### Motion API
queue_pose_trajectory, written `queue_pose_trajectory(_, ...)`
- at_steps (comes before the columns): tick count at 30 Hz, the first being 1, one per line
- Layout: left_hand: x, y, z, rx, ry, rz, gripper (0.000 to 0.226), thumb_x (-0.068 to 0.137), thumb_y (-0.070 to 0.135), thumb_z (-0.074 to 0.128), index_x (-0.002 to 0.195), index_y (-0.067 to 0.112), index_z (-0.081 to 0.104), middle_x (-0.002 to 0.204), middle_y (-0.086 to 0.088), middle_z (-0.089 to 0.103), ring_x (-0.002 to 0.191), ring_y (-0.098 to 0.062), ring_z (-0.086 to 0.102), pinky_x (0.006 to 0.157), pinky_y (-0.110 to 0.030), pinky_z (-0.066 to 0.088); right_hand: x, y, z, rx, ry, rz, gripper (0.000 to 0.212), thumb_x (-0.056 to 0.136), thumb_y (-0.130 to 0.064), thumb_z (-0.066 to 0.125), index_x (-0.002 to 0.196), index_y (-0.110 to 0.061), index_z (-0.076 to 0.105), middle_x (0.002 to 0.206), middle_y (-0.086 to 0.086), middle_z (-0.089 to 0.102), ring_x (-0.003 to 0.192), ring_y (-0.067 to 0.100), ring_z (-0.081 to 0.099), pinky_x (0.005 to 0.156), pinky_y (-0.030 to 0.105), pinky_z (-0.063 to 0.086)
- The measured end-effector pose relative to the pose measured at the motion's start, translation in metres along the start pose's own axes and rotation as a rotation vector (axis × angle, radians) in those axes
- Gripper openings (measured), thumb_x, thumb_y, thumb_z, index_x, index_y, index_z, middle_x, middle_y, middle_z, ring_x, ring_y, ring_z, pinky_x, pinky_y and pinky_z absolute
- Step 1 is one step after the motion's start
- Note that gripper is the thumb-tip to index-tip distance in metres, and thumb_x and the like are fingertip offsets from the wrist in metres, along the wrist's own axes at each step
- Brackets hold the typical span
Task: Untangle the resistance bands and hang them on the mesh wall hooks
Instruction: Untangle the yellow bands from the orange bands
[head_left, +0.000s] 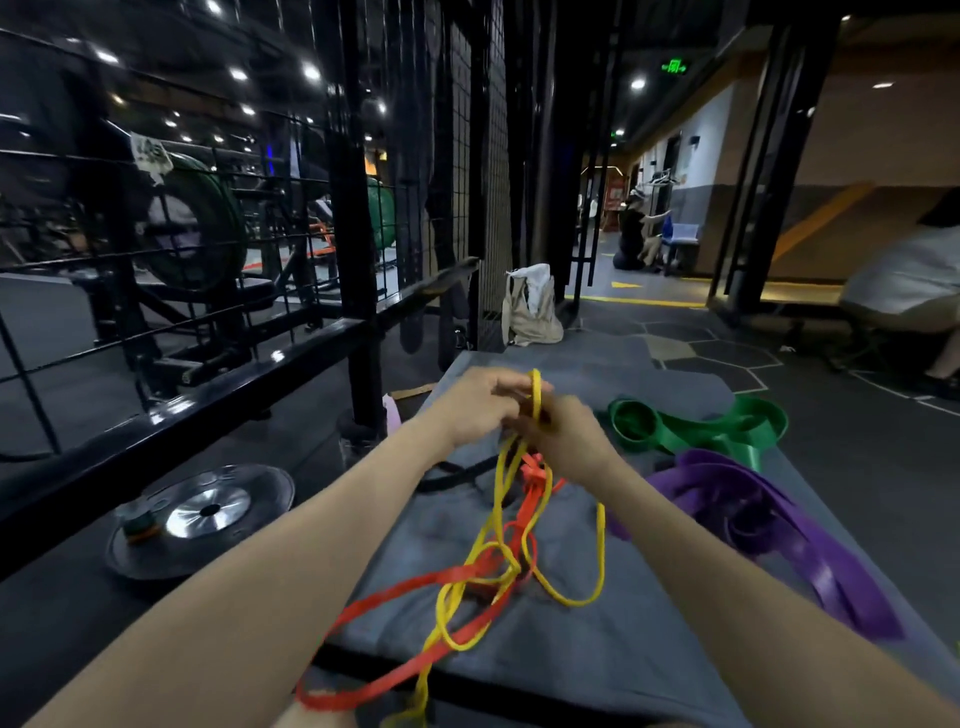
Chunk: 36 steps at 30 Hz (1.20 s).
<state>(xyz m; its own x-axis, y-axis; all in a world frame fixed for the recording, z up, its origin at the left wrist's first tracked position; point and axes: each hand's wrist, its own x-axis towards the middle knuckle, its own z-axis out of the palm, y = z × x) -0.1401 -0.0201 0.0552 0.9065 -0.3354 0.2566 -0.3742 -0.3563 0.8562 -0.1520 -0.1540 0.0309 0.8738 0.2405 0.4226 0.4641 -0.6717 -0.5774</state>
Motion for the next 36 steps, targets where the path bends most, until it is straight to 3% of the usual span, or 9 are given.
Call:
queue_pose_trajectory(6,-0.009,-0.055,0.003,0.092,0.133,-0.197,0.027,0.088,-0.003,0.055,0.113,0.004,0.063,0.100,-0.004,0.059,0.081,-0.009,0.054,0.060,-0.009,0.041,0.008,0.032,-0.014,0.126,0.170,0.258,0.021,0.087,-0.025,0.066,0.068,-0.016,0.066,0.051,-0.007,0.055,0.051,0.006,0.056,0.052,0.022,0.043)
queue_pose_trajectory(12,-0.040,-0.116,0.027,0.540,-0.371,-0.468,0.070,0.077,0.033,0.075,0.133,0.009,0.041,0.123,-0.005,0.051,0.116,-0.020,0.051,0.098,-0.025,0.040,0.002,0.061,-0.015,0.068,0.236,0.350,0.012,0.085,-0.013,0.065,0.079,-0.003,0.065,0.056,0.001,0.056,0.056,0.013,0.056,0.063,0.028,0.045)
queue_pose_trajectory(15,-0.052,-0.125,0.043,0.636,-0.481,-0.520,0.070,0.074,0.039,0.077,0.127,0.007,0.046,0.127,-0.007,0.055,0.110,-0.021,0.055,0.090,-0.025,0.044,-0.003,0.075,-0.013,0.050,0.261,0.404,0.023,0.085,-0.013,0.064,0.064,-0.011,0.057,0.060,0.006,0.058,0.070,0.028,0.060,0.073,0.040,0.051)
queue_pose_trajectory(19,-0.056,-0.130,0.050,0.694,-0.539,-0.534,0.028,0.082,0.041,0.067,0.074,0.015,0.060,0.088,-0.013,0.067,0.057,-0.010,0.049,0.051,-0.020,0.038,-0.009,0.086,-0.011,0.099,0.297,0.507,0.033,0.090,-0.013,0.057,0.059,-0.020,0.048,0.057,0.000,0.057,0.079,0.034,0.066,0.081,0.046,0.053)
queue_pose_trajectory(23,-0.059,-0.134,0.046,0.662,-0.490,-0.531,0.037,0.083,0.042,0.066,0.100,0.009,0.065,0.096,-0.011,0.067,0.076,-0.017,0.055,0.058,-0.021,0.040,-0.012,0.093,-0.011,0.163,0.357,0.564,0.023,0.091,-0.012,0.053,0.068,-0.011,0.052,0.065,0.005,0.061,0.084,0.037,0.066,0.084,0.049,0.052)
queue_pose_trajectory(27,-0.071,-0.139,0.041,0.650,-0.423,-0.580,0.062,0.077,0.052,0.068,0.119,0.010,0.052,0.118,-0.006,0.056,0.106,-0.023,0.055,0.088,-0.031,0.046,-0.014,0.095,-0.006,0.112,0.350,0.576,0.010,0.085,-0.003,0.055,0.079,-0.007,0.061,0.088,0.020,0.068,0.094,0.038,0.063,0.088,0.044,0.050)
queue_pose_trajectory(31,-0.076,-0.140,0.045,0.755,-0.524,-0.632,0.043,0.082,0.051,0.063,0.076,0.009,0.058,0.082,-0.008,0.053,0.077,-0.020,0.050,0.058,-0.029,0.038,-0.021,0.094,0.004,0.018,0.282,0.582,0.020,0.083,0.003,0.052,0.096,0.000,0.067,0.103,0.023,0.066,0.104,0.040,0.057,0.088,0.039,0.045)
queue_pose_trajectory(34,-0.076,-0.138,0.052,0.842,-0.543,-0.637,0.046,0.085,0.042,0.061,0.089,-0.003,0.064,0.092,-0.028,0.057,0.083,-0.033,0.058,0.064,-0.036,0.044,-0.025,0.098,0.011,-0.067,0.212,0.542,0.022,0.084,0.002,0.051,0.100,-0.001,0.066,0.105,0.024,0.066,0.106,0.041,0.056,0.089,0.040,0.045)
queue_pose_trajectory(36,-0.076,-0.141,0.051,0.828,-0.564,-0.639,0.038,0.086,0.040,0.060,0.072,0.005,0.058,0.078,-0.020,0.057,0.069,-0.030,0.055,0.054,-0.032,0.041,-0.028,0.103,0.013,-0.117,0.180,0.509,0.021,0.085,0.000,0.053,0.101,-0.002,0.065,0.106,0.023,0.066,0.105,0.041,0.056,0.088,0.041,0.045)
